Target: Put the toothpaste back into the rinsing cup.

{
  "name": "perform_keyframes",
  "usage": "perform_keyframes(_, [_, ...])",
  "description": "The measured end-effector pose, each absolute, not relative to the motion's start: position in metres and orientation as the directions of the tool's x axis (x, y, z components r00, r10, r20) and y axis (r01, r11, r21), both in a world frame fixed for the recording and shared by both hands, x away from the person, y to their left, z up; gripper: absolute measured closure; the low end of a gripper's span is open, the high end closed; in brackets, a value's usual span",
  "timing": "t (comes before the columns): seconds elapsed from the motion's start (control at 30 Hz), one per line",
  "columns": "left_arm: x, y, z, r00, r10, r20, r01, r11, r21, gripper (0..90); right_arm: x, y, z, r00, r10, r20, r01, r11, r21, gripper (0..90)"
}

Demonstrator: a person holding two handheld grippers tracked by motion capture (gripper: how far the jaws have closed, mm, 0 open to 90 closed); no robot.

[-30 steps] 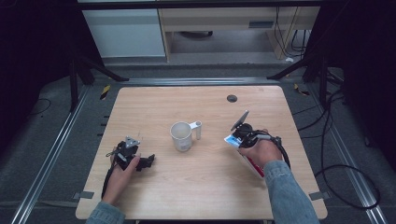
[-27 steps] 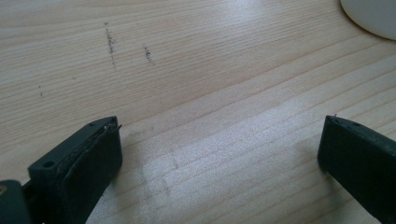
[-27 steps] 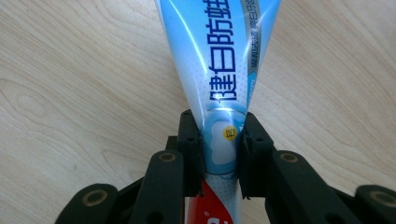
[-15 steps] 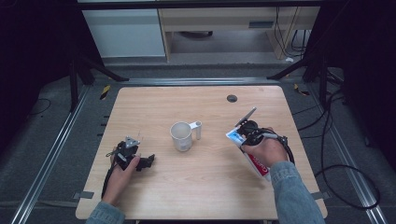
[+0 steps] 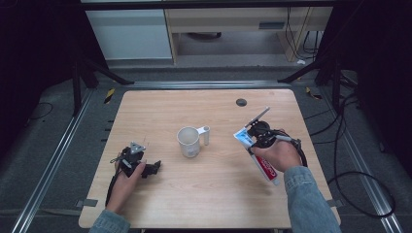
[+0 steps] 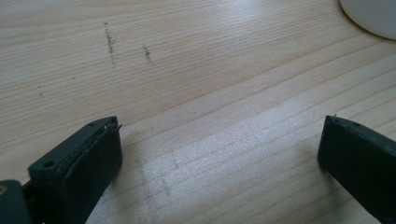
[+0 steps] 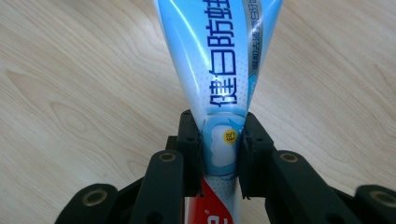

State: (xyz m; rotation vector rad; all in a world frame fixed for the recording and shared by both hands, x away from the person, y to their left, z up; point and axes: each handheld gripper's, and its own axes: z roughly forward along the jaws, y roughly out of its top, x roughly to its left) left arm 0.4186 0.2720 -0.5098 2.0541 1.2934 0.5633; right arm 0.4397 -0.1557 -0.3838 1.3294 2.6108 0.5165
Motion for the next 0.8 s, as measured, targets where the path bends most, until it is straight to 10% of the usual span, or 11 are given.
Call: perform_keyframes(0.8, [0.419,0.272,-0.51,0.422,0.906,0.02,0.631,-0.31,0.711,0.0,0.436,-0.144,-0.35,-0.587,0.808,0.061,0.668,0.44,0.6,73.7])
